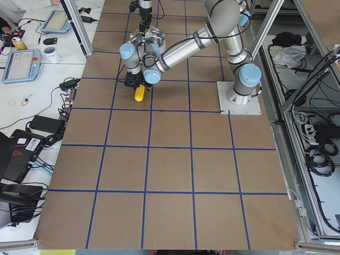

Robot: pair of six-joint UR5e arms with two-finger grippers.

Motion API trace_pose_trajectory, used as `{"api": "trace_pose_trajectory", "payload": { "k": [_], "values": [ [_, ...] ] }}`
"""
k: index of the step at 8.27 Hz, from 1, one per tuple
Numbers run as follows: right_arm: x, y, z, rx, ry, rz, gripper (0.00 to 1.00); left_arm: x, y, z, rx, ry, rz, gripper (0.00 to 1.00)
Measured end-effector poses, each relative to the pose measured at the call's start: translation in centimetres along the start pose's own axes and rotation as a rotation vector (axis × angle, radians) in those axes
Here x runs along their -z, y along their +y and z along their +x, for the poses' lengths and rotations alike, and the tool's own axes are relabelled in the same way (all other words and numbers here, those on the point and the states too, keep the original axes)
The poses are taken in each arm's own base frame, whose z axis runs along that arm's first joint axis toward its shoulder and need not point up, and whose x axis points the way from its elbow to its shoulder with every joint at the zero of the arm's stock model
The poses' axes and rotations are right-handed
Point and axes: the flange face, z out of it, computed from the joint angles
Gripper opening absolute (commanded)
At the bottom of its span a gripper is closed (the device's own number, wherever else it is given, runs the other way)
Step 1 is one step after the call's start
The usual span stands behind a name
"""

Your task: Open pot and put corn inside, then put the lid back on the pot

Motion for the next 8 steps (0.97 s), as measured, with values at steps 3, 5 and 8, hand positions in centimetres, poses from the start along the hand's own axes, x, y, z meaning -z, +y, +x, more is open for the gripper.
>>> {"api": "trace_pose_trajectory", "payload": {
  "k": [3, 5, 8],
  "values": [
    [-0.3, -0.1, -0.1, 0.016, 0.002, -0.001, 0.31, -0.7, -0.2, 0.5, 0.007, 0.004, 0.001, 0.5],
    [-0.2, -0.1, -0.2, 0.014, -0.001, -0.001, 0.31, -1.1, -0.3, 1.1, 0.013, 0.03, 0.002, 0.0],
    [3.2, -0.2, 0.0, 0.012, -0.001, 0.002, 0.31, 0.4, -0.3, 1.0, 0.011, 0.064, 0.009, 0.0]
  ]
}}
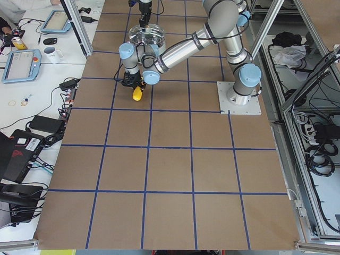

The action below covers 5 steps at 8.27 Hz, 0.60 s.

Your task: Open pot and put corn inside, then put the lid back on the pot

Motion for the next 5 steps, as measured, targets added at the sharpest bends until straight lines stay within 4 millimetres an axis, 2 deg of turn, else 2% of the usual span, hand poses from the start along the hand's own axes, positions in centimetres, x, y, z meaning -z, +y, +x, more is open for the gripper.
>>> {"api": "trace_pose_trajectory", "payload": {
  "k": [1, 2, 3, 5],
  "values": [
    [2.2, 0.1, 0.6, 0.005, 0.006, -0.002, 0.31, 1.6, 0.0, -0.2, 0.004, 0.023, 0.008, 0.0],
    [4.7, -0.1, 2.1, 0.025, 0.019, 0.001, 0.3, 3.9, 0.1, -0.6, 0.011, 0.055, 0.02, 0.0],
    [7.3, -0.8, 4.6, 0.05, 0.045, 0.014, 0.3, 6.9, 0.3, -1.2, 0.019, 0.098, 0.036, 0.0],
    [12.1, -2.8, 12.1, 0.114, 0.109, 0.005, 0.27, 12.8, 2.1, -2.6, 0.058, 0.192, 0.056, 0.0]
  ]
}}
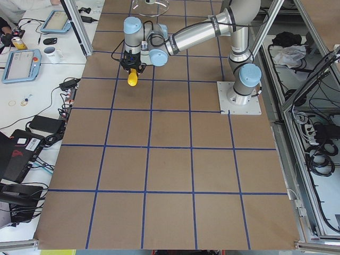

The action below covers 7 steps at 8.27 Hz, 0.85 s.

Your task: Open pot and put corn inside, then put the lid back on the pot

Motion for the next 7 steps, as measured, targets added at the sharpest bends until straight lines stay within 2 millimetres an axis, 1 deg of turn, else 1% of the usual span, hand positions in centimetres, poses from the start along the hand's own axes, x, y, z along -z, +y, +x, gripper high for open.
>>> {"api": "trace_pose_trajectory", "payload": {
  "k": [1, 2, 3, 4, 5, 6, 7],
  "values": [
    [1.5, -0.6, 4.6, 0.03, 0.045, -0.008, 0.27, 3.0, 1.8, -0.3, 0.002, 0.053, -0.015, 0.0],
    [2.8, -1.0, 8.7, 0.07, 0.085, -0.009, 0.23, 5.4, 4.3, -0.6, -0.006, 0.098, -0.034, 0.0],
    [3.5, -1.4, 11.9, 0.096, 0.115, -0.014, 0.22, 7.1, 7.4, -0.9, -0.014, 0.128, -0.05, 0.0],
    [3.6, -1.9, 14.2, 0.124, 0.128, -0.024, 0.22, 8.1, 10.8, -1.3, -0.025, 0.15, -0.065, 0.0],
    [3.4, -2.3, 15.7, 0.158, 0.132, -0.033, 0.22, 8.6, 14.5, -1.8, -0.031, 0.164, -0.082, 0.0],
    [3.3, -2.5, 16.5, 0.18, 0.134, -0.042, 0.22, 8.7, 18.2, -2.4, -0.026, 0.169, -0.101, 0.0],
    [3.3, -2.3, 16.8, 0.191, 0.124, -0.052, 0.22, 8.5, 21.3, -3.0, -0.022, 0.168, -0.117, 0.0]
  ]
}}
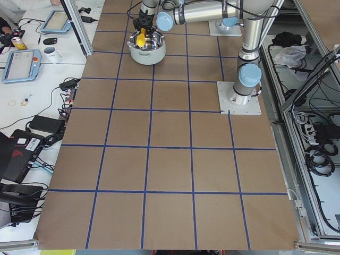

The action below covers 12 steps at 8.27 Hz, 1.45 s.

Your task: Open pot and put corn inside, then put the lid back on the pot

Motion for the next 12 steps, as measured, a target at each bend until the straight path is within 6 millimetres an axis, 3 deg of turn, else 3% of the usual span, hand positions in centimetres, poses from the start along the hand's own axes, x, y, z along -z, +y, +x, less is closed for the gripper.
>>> {"api": "trace_pose_trajectory", "payload": {
  "k": [2, 4, 5, 6, 7, 8, 10, 12],
  "values": [
    [0.0, 0.2, -0.2, 0.018, -0.043, -0.003, 0.22, -2.0, 4.1, -0.8, -0.003, -0.01, -0.021, 0.0],
    [-0.1, 0.3, -0.3, 0.035, -0.055, -0.002, 0.22, -4.9, 6.9, -1.1, -0.019, -0.014, -0.035, 0.0],
    [-0.1, 0.3, -0.3, 0.037, -0.056, -0.002, 0.22, -6.2, 7.9, -1.1, -0.021, -0.006, -0.041, 0.05],
    [-0.1, 0.3, -0.4, 0.039, -0.058, -0.002, 0.22, -7.3, 8.5, -1.2, -0.027, -0.004, -0.044, 0.4],
    [-0.1, 0.3, -0.5, 0.04, -0.06, -0.002, 0.22, -8.3, 8.7, -1.3, -0.032, -0.009, -0.044, 0.46],
    [0.0, 0.3, -0.5, 0.04, -0.062, -0.002, 0.22, -9.0, 8.8, -1.4, -0.037, -0.018, -0.04, 0.74],
    [0.0, 0.3, -0.5, 0.04, -0.063, 0.001, 0.22, -9.8, 8.7, -1.6, -0.042, -0.034, -0.038, 0.91],
    [0.1, 0.3, -0.5, 0.04, -0.063, 0.002, 0.22, -9.7, 8.7, -1.5, -0.043, -0.032, -0.032, 0.94]
  ]
}}
